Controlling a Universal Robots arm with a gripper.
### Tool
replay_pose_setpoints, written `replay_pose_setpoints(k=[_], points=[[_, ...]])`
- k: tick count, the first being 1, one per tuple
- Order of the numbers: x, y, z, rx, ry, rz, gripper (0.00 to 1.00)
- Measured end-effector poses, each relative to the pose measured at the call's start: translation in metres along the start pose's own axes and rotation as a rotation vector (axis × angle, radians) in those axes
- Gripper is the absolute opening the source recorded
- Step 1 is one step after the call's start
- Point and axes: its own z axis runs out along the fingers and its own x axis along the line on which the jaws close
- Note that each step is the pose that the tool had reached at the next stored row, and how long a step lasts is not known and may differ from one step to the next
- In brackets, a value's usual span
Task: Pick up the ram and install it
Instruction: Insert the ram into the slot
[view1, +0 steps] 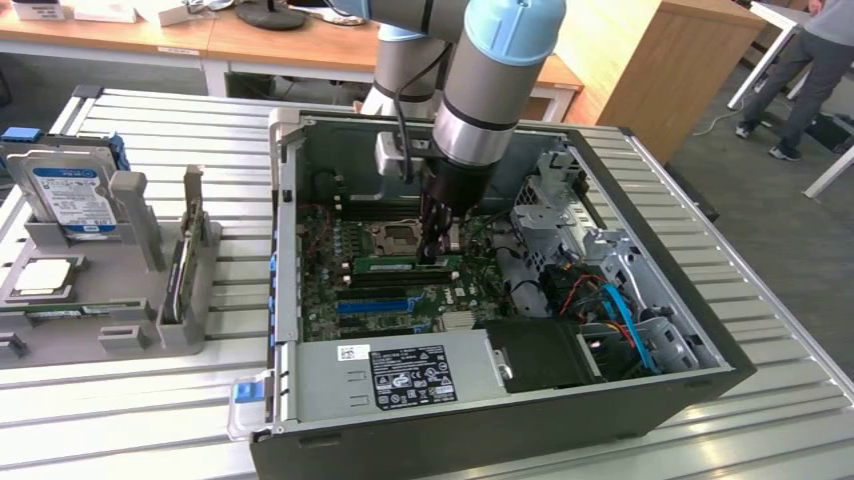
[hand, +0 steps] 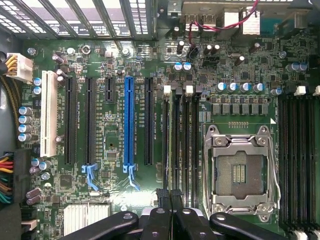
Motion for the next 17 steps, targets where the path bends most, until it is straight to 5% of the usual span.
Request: replay_pose_setpoints(k=[17], points=[[0.0, -0.0001, 0.002, 0.0, 0.0, 0.0, 0.11]])
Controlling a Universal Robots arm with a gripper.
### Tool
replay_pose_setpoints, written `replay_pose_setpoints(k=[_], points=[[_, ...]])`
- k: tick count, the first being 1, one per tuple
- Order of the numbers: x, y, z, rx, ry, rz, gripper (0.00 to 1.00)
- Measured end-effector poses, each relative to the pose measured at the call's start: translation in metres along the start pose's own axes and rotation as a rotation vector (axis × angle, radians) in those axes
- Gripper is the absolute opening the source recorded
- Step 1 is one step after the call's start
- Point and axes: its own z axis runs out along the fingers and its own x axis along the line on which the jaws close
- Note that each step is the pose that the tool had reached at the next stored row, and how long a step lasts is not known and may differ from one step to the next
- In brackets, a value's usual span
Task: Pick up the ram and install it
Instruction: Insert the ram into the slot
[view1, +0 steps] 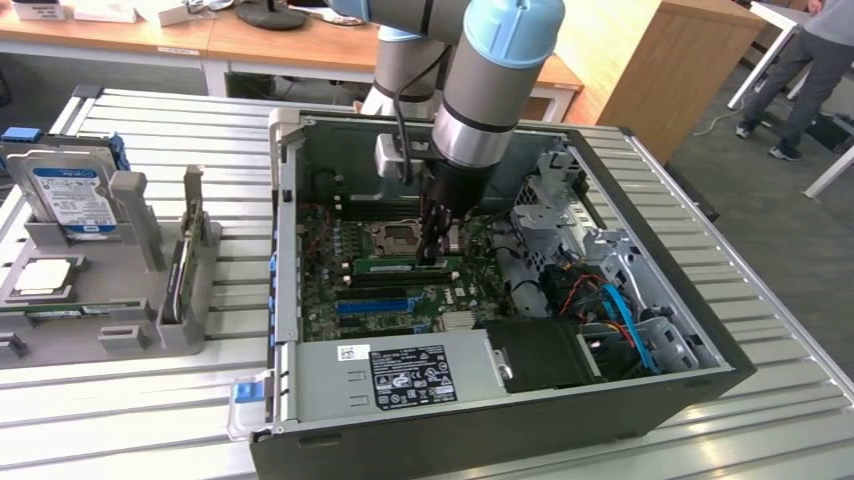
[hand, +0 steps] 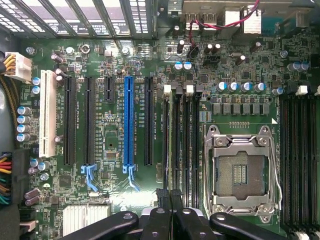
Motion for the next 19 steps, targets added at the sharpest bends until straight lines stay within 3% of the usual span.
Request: replay_pose_setpoints(k=[13, 17, 19], points=[[0.0, -0.0001, 0.0014, 0.0001, -0.0002, 0.0, 0.11], [0.0, -0.0002, 0.0013, -0.0061, -0.0001, 0.0, 0.11], [0.0, -0.0003, 0.0014, -0.0063, -0.0001, 0.0, 0.11]])
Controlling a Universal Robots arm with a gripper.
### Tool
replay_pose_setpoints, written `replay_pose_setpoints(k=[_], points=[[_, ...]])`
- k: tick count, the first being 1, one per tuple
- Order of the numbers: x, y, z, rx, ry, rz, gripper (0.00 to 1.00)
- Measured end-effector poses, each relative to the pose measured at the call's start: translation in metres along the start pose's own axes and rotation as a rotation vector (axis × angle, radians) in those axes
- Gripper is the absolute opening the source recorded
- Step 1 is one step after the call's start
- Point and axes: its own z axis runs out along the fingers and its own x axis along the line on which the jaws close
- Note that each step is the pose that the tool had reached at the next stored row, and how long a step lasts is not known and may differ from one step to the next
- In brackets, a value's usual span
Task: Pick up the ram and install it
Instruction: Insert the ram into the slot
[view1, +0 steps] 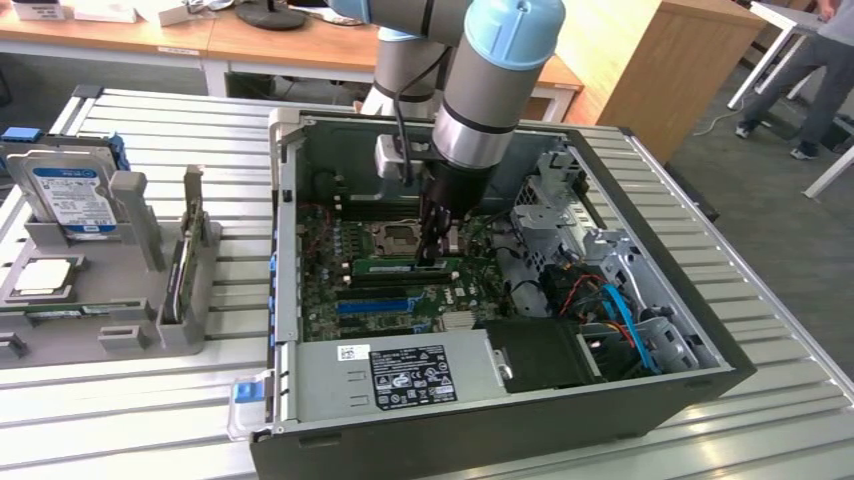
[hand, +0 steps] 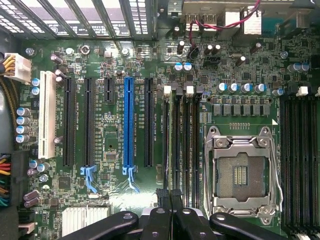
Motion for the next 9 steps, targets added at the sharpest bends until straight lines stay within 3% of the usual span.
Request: replay_pose_setpoints(k=[9], points=[[0.0005, -0.0001, 0.0, 0.0, -0.0044, 0.0, 0.11]])
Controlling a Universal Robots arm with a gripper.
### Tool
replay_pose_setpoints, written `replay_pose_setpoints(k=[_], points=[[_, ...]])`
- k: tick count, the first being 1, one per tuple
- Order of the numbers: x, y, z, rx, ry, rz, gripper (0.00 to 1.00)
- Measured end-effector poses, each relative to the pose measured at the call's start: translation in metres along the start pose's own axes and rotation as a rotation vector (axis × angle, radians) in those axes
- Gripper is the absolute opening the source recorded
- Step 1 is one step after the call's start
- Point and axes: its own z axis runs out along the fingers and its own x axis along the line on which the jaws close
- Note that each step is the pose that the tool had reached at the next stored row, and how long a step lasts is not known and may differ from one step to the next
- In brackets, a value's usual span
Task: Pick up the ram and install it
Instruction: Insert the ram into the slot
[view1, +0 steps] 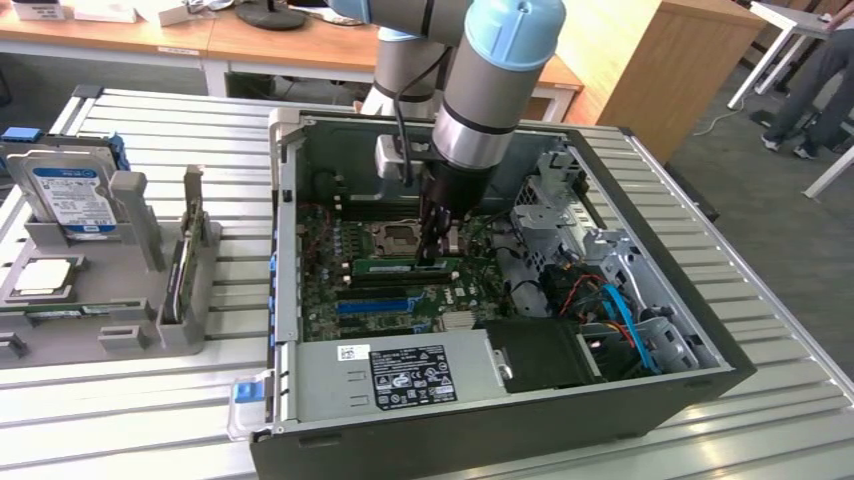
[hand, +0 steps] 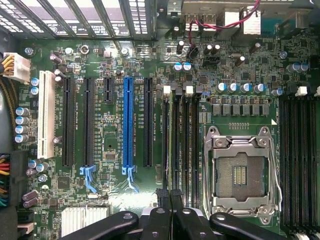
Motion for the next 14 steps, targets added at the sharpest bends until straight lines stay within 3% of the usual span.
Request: replay_pose_setpoints(k=[14], points=[[0.0015, 0.0, -0.0001, 0.0, -0.0023, 0.0, 0.11]])
